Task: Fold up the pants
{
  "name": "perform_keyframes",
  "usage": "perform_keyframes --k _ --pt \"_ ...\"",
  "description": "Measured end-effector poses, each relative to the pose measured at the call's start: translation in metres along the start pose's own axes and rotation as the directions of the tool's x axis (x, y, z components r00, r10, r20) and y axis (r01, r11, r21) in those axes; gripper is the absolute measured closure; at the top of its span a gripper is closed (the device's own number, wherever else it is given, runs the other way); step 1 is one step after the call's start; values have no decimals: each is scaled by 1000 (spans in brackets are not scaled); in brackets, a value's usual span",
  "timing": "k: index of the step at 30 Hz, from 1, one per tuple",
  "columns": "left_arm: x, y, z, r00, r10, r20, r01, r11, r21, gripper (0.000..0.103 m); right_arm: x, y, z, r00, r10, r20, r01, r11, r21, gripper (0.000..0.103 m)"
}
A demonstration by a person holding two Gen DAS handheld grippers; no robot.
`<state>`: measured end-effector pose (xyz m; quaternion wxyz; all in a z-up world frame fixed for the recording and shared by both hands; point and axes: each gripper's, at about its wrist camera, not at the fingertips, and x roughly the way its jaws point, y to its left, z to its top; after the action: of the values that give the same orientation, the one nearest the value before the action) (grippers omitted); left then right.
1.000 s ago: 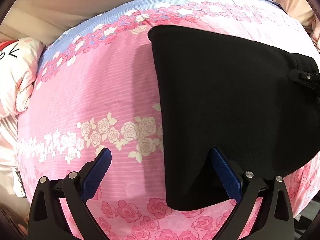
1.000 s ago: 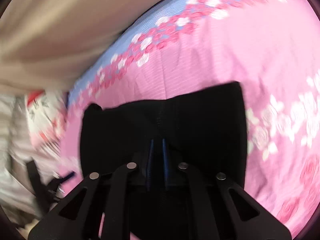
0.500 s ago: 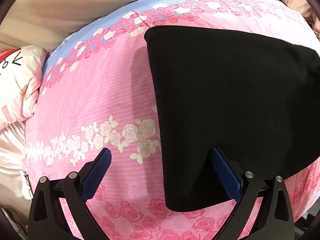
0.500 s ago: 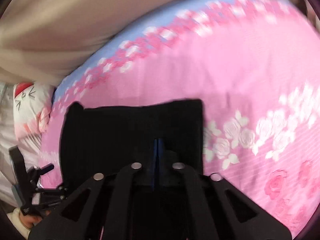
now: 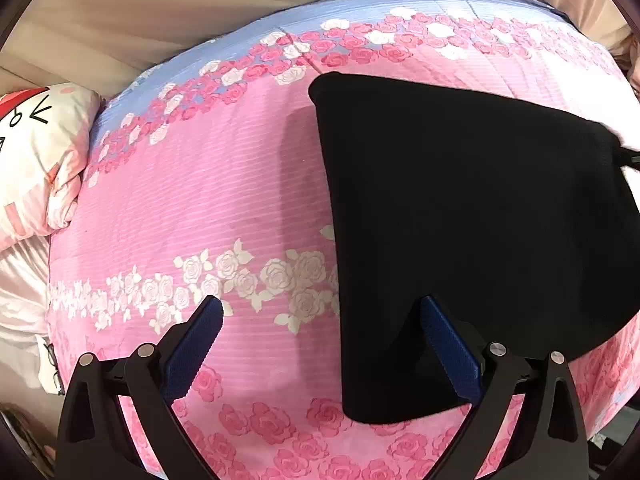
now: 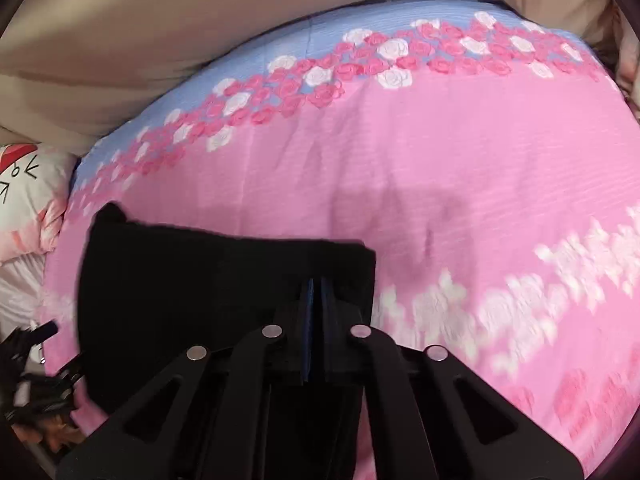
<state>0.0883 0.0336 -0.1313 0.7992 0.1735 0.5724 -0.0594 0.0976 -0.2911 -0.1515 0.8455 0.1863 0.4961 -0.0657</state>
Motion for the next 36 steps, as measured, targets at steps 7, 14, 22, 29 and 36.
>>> perform_keyframes --k 7,14,22,29,36 --pt "3 -5 -2 1000 4 3 -4 1000 17 5 -58 -12 0 994 92 59 -97 993 73 95" --pt "2 5 -11 999 -38 1 38 999 -26 5 -52 -10 -77 990 112 -88 -106 992 69 98" --pt "3 4 -11 998 -63 5 63 998 -3 5 -77 -26 -71 991 133 -31 -122 962 246 75" --pt "14 26 -34 933 -353 -74 344 932 -115 5 -76 -35 -102 981 191 -42 -167 930 328 16" --pt "45 37 -42 847 -518 -119 467 833 -297 5 -34 -19 -106 968 220 -119 -168 925 341 21"
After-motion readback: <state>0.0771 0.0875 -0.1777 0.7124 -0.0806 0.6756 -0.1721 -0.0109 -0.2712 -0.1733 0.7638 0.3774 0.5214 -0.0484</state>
